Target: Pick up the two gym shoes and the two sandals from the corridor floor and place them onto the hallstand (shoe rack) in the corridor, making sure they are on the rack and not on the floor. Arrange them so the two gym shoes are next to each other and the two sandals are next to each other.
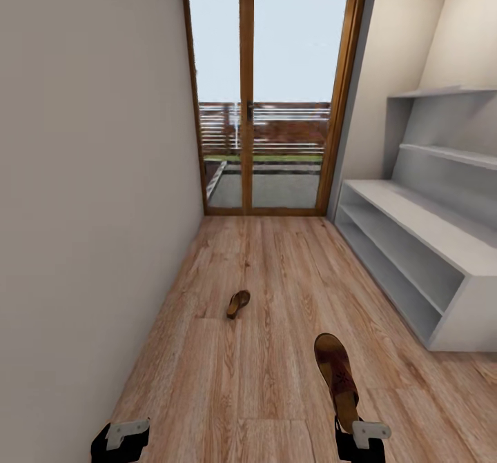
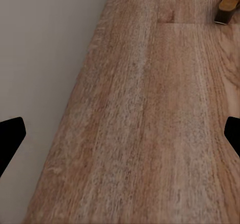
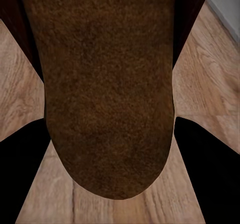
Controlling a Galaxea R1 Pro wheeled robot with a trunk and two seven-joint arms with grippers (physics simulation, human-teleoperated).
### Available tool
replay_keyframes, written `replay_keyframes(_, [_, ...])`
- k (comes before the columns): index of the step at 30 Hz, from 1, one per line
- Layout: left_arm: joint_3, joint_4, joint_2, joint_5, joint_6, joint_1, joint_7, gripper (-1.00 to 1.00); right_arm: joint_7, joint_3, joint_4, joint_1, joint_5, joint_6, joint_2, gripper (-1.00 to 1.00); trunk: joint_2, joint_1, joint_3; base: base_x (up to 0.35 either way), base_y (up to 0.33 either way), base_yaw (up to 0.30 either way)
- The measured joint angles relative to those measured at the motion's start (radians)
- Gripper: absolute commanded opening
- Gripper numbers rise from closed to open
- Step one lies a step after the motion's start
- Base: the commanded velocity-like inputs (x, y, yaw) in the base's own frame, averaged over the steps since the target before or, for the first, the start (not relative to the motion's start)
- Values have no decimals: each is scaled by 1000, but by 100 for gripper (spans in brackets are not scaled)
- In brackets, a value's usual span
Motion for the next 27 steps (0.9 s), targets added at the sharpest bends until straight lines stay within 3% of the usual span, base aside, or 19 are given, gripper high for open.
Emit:
replay_keyframes(15, [0,0,1,-2,-1,0,0,100,0,0,0,0,0,0,0,-100,14,-8,-18,11,0,0])
replay_keyframes(27, [0,0,1,0,-1,0,0,100,0,0,-2,0,2,-2,-3,-100,14,-8,-30,289,0,0])
